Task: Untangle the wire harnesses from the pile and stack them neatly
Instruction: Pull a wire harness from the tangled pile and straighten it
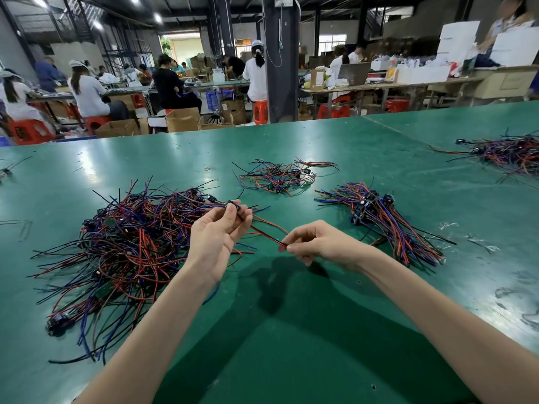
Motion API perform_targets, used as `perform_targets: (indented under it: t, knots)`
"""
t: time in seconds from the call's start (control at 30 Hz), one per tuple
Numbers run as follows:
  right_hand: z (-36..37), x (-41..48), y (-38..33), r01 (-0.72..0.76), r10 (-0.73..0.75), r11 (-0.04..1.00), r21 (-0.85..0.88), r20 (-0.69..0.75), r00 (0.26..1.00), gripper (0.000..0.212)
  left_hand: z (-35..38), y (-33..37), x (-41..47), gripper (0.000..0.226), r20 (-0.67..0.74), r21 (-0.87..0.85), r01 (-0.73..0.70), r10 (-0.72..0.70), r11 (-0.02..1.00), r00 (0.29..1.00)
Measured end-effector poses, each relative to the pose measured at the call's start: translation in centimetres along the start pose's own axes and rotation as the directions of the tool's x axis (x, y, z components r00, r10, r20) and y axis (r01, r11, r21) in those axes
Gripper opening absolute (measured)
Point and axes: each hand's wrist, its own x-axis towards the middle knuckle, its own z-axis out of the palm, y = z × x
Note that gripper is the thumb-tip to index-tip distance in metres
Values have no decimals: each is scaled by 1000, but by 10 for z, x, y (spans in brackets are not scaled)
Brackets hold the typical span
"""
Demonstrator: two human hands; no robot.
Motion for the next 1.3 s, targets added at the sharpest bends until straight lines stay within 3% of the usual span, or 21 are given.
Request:
perform_targets:
  t: [0.13,0.33,0.5,0.67,1.0,1.3]
  knots:
    - [-6,-2,1,-36,38,999,-26,50,998,19,1,0,1,15,-4,10,5,-5,1000,1000]
    - [-1,1,3,-34,15,968,-249,-76,997,13,-1,1,-1,15,-9,24,-3,3,1000,1000]
    - [-4,-4,0,7,-8,993,-117,-8,1000,17,-2,6,1,16,-25,15,-13,13,1000,1000]
    - [-8,-5,-2,16,-11,991,-131,45,999,14,-3,9,2,17,-55,16,-11,12,1000,998]
    - [-5,-1,0,-126,116,984,-127,-84,990,12,0,3,-1,17,-28,71,-10,12,997,1000]
    - [-6,4,4,-185,136,933,-308,-173,975,17,0,-2,-3,14,16,123,-11,10,992,1000]
